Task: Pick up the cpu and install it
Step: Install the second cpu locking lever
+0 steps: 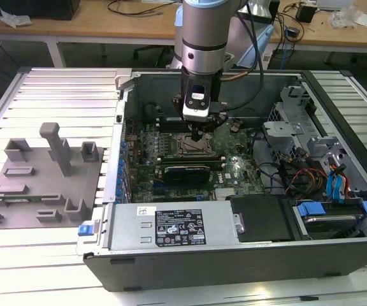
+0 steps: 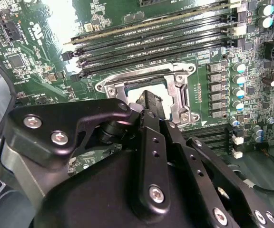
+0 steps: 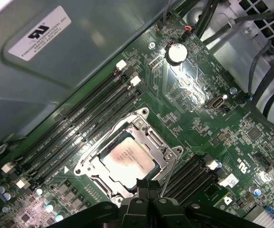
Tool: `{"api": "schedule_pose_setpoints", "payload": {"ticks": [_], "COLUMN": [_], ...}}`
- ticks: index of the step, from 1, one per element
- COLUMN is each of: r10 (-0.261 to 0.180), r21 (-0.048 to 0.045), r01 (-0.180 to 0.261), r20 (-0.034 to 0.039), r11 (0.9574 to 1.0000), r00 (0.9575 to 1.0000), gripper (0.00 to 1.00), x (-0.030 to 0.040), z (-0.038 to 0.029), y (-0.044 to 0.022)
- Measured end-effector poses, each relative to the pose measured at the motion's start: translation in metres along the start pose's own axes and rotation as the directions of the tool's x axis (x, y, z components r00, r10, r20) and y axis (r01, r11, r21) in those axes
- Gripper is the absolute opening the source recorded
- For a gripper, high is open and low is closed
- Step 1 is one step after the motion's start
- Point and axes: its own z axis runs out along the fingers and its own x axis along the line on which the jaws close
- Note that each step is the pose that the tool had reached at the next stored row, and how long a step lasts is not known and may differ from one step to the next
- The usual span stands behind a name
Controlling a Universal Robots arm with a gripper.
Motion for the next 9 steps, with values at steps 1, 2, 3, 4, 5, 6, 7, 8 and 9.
{"api": "schedule_pose_setpoints", "payload": {"ticks": [1,2,3,4,5,6,7,8,9], "r10": [0.0,0.0,0.0,0.0,0.0,0.0,0.0,0.0,0.0], "r21": [0.0,-0.0001,0.0001,0.0001,0.0,-0.0002,0.0,0.0,0.0], "r01": [0.0,0.0,0.0,0.0,0.0,0.0,0.0,0.0,0.0], "r20": [0.0,0.0,0.0,0.0,0.0,-0.0001,0.0,0.0,0.0], "r11": [1.0,1.0,1.0,1.0,1.0,1.0,1.0,1.0,1.0], "r00": [1.0,1.0,1.0,1.0,1.0,1.0,1.0,1.0,1.0], "gripper": [0.11,0.11,0.11,0.11,0.11,0.11,0.11,0.11,0.11], "x": [-0.0003,-0.0006,-0.0013,-0.0023,-0.0033,-0.0038,-0.0038,-0.0039,-0.0041], "z": [0.0,0.0001,0.0001,0.0002,0.0002,0.0004,0.0003,0.0003,0.0003], "y": [-0.0004,-0.0007,-0.0014,-0.0026,-0.0036,-0.0042,-0.0042,-0.0043,-0.0045]}}
